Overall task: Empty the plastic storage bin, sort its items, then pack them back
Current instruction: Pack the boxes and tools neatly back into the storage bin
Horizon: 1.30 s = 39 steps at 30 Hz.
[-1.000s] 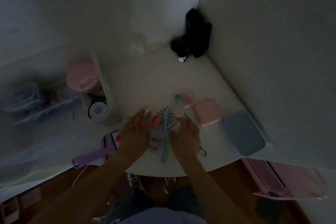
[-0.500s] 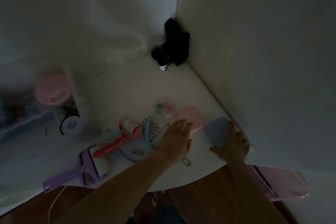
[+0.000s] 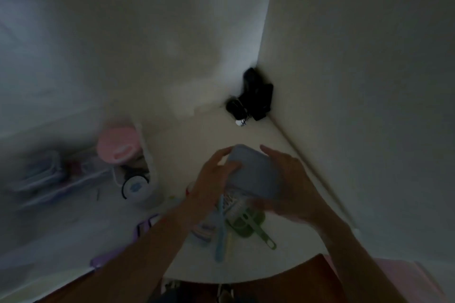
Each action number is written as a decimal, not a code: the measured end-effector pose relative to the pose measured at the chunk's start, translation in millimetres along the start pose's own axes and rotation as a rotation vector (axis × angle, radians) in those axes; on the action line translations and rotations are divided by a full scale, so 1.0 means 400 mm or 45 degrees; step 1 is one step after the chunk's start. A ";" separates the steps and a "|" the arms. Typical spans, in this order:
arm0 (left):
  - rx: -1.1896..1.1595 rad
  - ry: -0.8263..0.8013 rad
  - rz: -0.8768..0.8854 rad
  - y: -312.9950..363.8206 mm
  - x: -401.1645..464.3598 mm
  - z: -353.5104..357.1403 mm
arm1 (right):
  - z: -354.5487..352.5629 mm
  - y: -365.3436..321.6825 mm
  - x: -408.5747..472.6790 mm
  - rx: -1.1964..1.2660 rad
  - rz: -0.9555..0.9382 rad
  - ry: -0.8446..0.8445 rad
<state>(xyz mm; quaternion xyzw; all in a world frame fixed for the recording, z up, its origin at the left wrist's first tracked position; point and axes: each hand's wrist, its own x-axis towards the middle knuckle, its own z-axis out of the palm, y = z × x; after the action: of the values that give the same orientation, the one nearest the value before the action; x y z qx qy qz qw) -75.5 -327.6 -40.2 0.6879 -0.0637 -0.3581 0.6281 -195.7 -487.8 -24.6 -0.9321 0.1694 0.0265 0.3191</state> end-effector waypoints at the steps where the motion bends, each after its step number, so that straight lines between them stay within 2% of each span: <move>1: -0.048 0.071 -0.016 0.040 -0.006 -0.047 | -0.028 -0.049 0.022 0.227 0.015 0.058; 3: -0.117 0.187 -0.054 0.123 -0.017 -0.135 | -0.078 -0.140 0.067 0.646 0.068 0.154; 5: -0.242 0.212 -0.088 0.207 -0.036 -0.210 | -0.115 -0.236 0.115 0.823 0.121 0.065; 7: -0.385 0.247 -0.068 0.289 -0.071 -0.277 | -0.132 -0.332 0.161 0.866 0.153 -0.069; 12: -0.465 0.250 0.012 0.420 -0.157 -0.438 | -0.153 -0.539 0.247 0.919 0.231 -0.161; 17: -0.481 0.250 0.198 0.419 -0.221 -0.575 | -0.095 -0.650 0.267 1.010 -0.061 -0.052; 20: -0.517 0.268 0.262 0.368 -0.250 -0.655 | -0.013 -0.703 0.276 1.065 0.042 -0.127; 23: -0.590 0.303 0.250 0.313 -0.271 -0.745 | 0.079 -0.760 0.285 1.058 0.074 -0.184; 25: -0.501 0.367 0.185 0.267 -0.285 -0.812 | 0.150 -0.793 0.289 1.066 0.088 -0.216; 28: -0.220 0.421 -0.059 0.175 -0.304 -0.905 | 0.278 -0.815 0.290 1.003 0.140 -0.285; 31: -0.117 0.360 -0.283 0.067 -0.332 -0.966 | 0.428 -0.799 0.282 0.882 0.209 -0.382; 35: -0.100 0.366 -0.412 -0.035 -0.336 -1.011 | 0.607 -0.774 0.268 0.625 0.220 -0.433; 39: 0.077 0.329 -0.533 -0.098 -0.304 -1.049 | 0.688 -0.761 0.279 0.240 0.255 -0.443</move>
<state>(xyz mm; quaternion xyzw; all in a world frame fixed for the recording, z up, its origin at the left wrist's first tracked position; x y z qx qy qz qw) 61.2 89.0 -44.7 0.7447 0.1503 -0.3874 0.5223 26.7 -130.1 -82.8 -0.8580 0.2052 0.2027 0.4250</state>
